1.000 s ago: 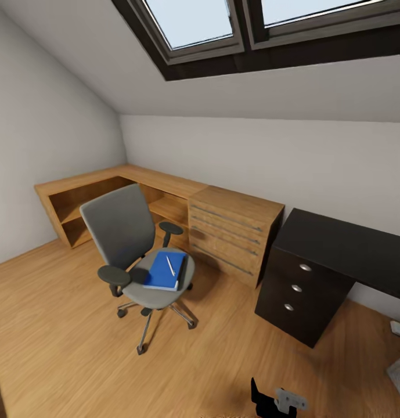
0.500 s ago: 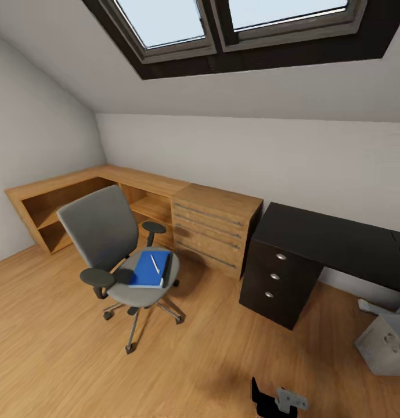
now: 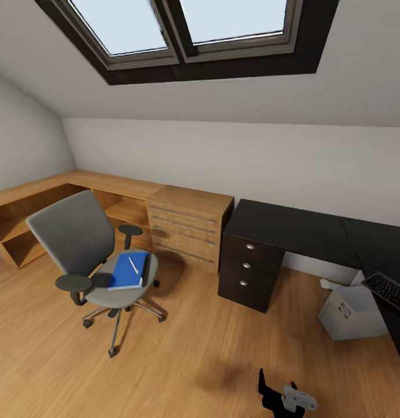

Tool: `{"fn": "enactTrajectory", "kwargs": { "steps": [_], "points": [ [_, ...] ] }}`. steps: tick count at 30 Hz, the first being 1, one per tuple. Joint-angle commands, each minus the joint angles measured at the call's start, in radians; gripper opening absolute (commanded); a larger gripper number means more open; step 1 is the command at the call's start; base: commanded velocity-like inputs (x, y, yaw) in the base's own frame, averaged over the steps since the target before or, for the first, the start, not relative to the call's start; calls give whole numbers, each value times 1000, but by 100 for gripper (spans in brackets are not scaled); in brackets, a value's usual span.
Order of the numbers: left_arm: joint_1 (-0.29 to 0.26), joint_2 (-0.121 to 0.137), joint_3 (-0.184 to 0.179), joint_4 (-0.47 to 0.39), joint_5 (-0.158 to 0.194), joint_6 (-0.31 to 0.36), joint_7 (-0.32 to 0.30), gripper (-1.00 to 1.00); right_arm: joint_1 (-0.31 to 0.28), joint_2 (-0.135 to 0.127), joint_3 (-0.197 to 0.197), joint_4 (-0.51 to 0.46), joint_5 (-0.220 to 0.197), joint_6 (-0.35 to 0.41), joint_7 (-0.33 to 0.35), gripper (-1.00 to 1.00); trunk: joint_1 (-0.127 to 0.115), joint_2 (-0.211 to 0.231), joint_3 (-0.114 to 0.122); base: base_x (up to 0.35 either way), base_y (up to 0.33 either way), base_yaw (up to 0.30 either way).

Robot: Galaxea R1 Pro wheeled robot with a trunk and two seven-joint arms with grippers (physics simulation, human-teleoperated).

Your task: In the bedroom, organize the workspace by keeping the computer under the desk, ensuring the monitor is on the desk, placing the keyboard on the desk next to the monitor, placing the mouse on the desk next to the keyboard, moving the folder from the swivel chair onto the desk next to the mouse, stacking the notebook on top of the folder with the pen on top of the notebook, and positioning the swivel chair next to the desk.

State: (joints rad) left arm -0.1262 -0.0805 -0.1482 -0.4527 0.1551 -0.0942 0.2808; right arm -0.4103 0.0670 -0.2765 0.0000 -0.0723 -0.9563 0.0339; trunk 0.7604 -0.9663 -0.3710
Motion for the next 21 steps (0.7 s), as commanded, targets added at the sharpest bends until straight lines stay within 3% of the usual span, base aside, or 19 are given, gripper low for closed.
{"fn": "enactTrajectory", "kwargs": {
  "steps": [1,10,16,21],
  "points": [
    [-1,1,-8,0,11,-4,7,100,-1,1,2,1,-7,-9,-2,100,-4,7,3,-10,0,-239],
    [0,1,-8,0,11,-5,6,100,-1,3,2,4,-7,-30,-23,100,-38,70,41,-50,0,-211],
    [0,1,-8,0,11,-6,6,100,-1,11,2,20,-7,-29,-25,100,-61,112,63,-179,0,-34],
    [0,1,-9,0,11,-7,6,100,-1,11,2,20,-8,-30,-25,100,-61,112,69,-26,0,-4]
  ]
}}
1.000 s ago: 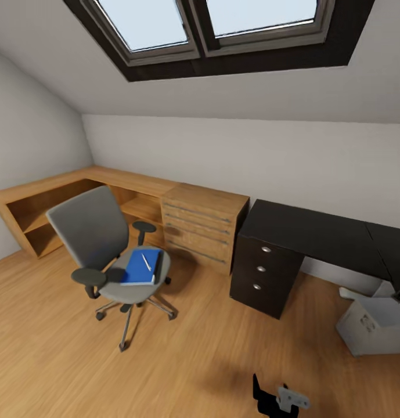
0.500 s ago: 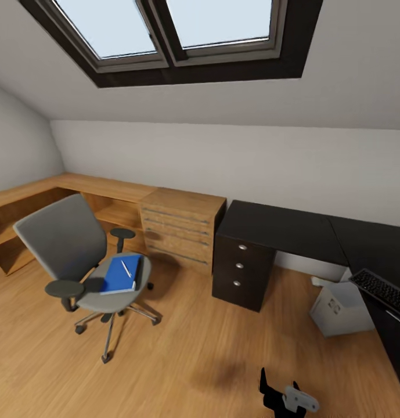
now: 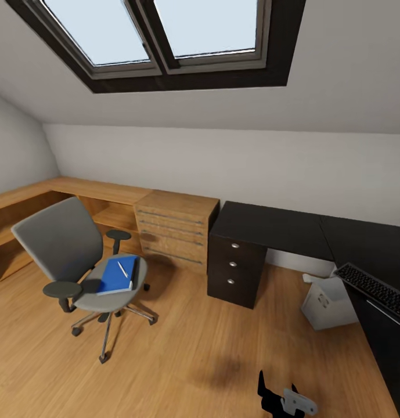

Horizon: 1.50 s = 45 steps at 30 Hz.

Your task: In the bedroom, organize the workspace by keeping the computer under the desk, ensuring the monitor is on the desk, placing the keyboard on the desk next to the monitor, placing the mouse on the desk next to the keyboard, moving the folder from the swivel chair onto the desk next to the mouse, stacking the notebook on top of the folder with the pen on top of the notebook, and positioning the swivel chair next to the desk.

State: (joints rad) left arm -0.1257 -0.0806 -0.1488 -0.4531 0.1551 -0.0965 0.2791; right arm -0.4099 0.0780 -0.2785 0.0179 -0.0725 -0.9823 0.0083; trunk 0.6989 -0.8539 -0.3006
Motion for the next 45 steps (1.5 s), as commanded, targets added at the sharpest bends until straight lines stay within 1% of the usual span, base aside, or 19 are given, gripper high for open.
{"fn": "enactTrajectory", "kwargs": {
  "steps": [1,7,10,15,21,32,45],
  "points": [
    [-1,1,-9,1,11,-4,7,100,-1,0,4,2,-7,-4,1,100,0,-1,0,-8,0,-1],
    [-1,2,-7,1,11,-6,5,100,-1,0,4,2,-7,-8,0,100,0,-1,10,-2,0,0],
    [-1,2,-6,1,10,-23,4,100,-1,0,4,2,-7,-9,1,100,0,-1,14,0,0,0],
    [-1,2,-7,3,9,-77,2,100,0,0,4,2,-6,-10,1,100,0,-1,22,-108,93,-11],
    [-1,2,-6,5,9,-86,0,100,0,-1,4,2,-5,-7,2,100,0,-1,32,-232,204,-98],
    [-1,2,-10,5,9,-88,2,100,0,-7,4,2,-4,-2,3,100,0,-1,46,-50,43,-200],
    [-1,1,-11,5,9,-89,6,100,0,-7,9,2,-4,28,8,100,0,-1,60,-1,1,-248]
  ]
}}
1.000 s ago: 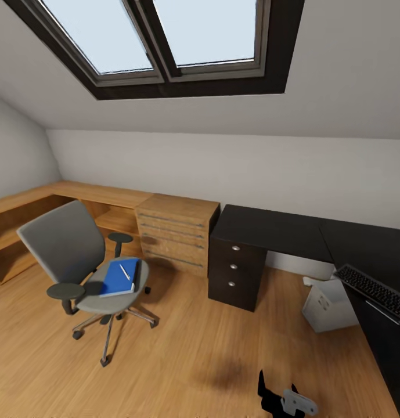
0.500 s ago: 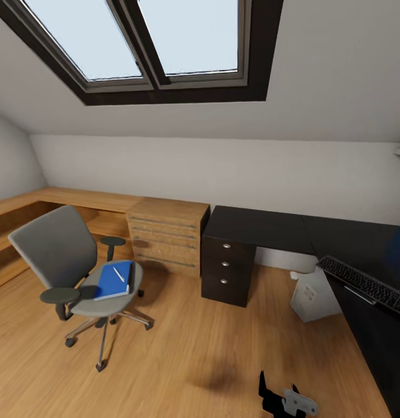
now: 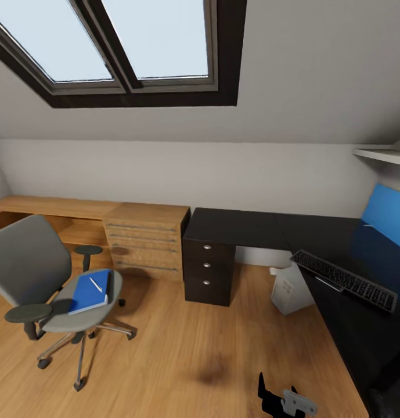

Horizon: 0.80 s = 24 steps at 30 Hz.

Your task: In the bedroom, organize the workspace by keeping the computer under the desk, ensuring the monitor is on the desk, placing the keyboard on the desk next to the monitor, placing the mouse on the desk next to the keyboard, moving the folder from the swivel chair onto the desk next to the mouse, stacking the notebook on top of the folder with the pen on top of the notebook, and positioning the swivel chair next to the desk.

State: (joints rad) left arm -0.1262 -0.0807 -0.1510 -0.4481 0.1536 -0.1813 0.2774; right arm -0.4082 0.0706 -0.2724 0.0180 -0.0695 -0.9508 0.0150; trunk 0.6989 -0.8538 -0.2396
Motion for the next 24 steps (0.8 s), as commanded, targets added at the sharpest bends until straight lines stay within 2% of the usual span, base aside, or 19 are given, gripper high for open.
{"fn": "enactTrajectory", "kwargs": {
  "steps": [1,16,21,24],
  "points": [
    [0,1,-8,0,10,-4,7,100,-1,0,3,2,-7,-3,2,100,0,-1,-1,0,0,-265],
    [-1,1,-8,0,10,-5,8,100,-1,3,4,2,-7,0,2,100,0,-1,9,0,0,-261],
    [0,1,-10,-1,9,-11,7,100,-1,7,4,3,-7,0,1,100,-11,20,19,0,0,-74],
    [0,0,-10,-2,9,-45,8,100,-1,7,4,3,-8,1,-1,100,-23,41,28,0,0,-19]
  ]
}}
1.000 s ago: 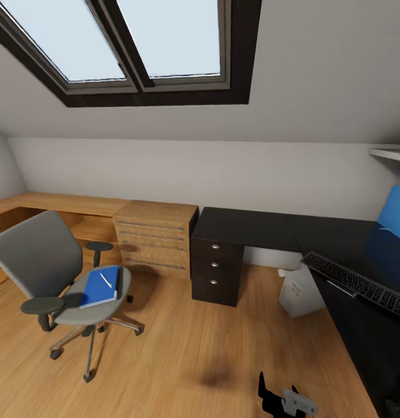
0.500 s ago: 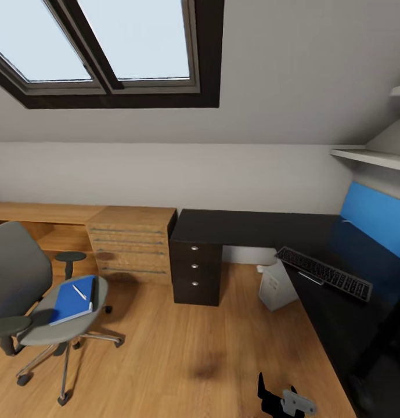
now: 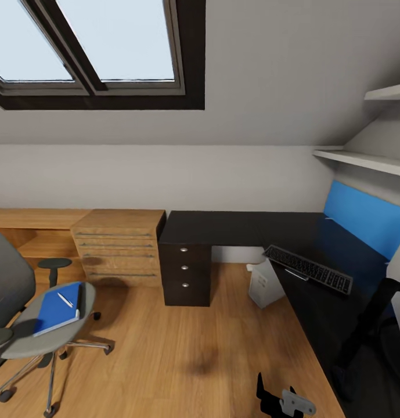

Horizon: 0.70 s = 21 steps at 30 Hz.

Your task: In the bedroom, organize the workspace by keeping the computer under the desk, ensuring the monitor is on the desk, placing the keyboard on the desk next to the monitor, placing the mouse on the desk next to the keyboard, moving the folder from the swivel chair onto the desk next to the mouse, stacking the notebook on top of the folder with the pen on top of the notebook, and positioning the swivel chair next to the desk.

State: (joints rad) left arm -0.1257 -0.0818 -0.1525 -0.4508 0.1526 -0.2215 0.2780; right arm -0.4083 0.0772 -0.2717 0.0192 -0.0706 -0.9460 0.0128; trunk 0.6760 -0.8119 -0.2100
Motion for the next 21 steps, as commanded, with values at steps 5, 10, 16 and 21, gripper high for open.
{"fn": "enactTrajectory", "kwargs": {
  "steps": [5,10,16,21],
  "points": [
    [-1,-1,-9,0,10,-71,9,100,-1,2,3,2,-8,-4,0,100,-19,34,14,0,0,-4],
    [-1,-1,-9,0,10,-80,8,100,-1,12,3,2,-8,-4,1,100,-38,69,30,0,0,0],
    [-3,-16,-9,-56,13,-16,11,100,-2,22,4,-9,-10,-4,2,100,-61,111,49,0,0,0],
    [-5,-64,-10,-777,14,556,13,100,-11,97,9,-511,-6,195,-61,100,-80,146,65,0,0,0]
  ]
}}
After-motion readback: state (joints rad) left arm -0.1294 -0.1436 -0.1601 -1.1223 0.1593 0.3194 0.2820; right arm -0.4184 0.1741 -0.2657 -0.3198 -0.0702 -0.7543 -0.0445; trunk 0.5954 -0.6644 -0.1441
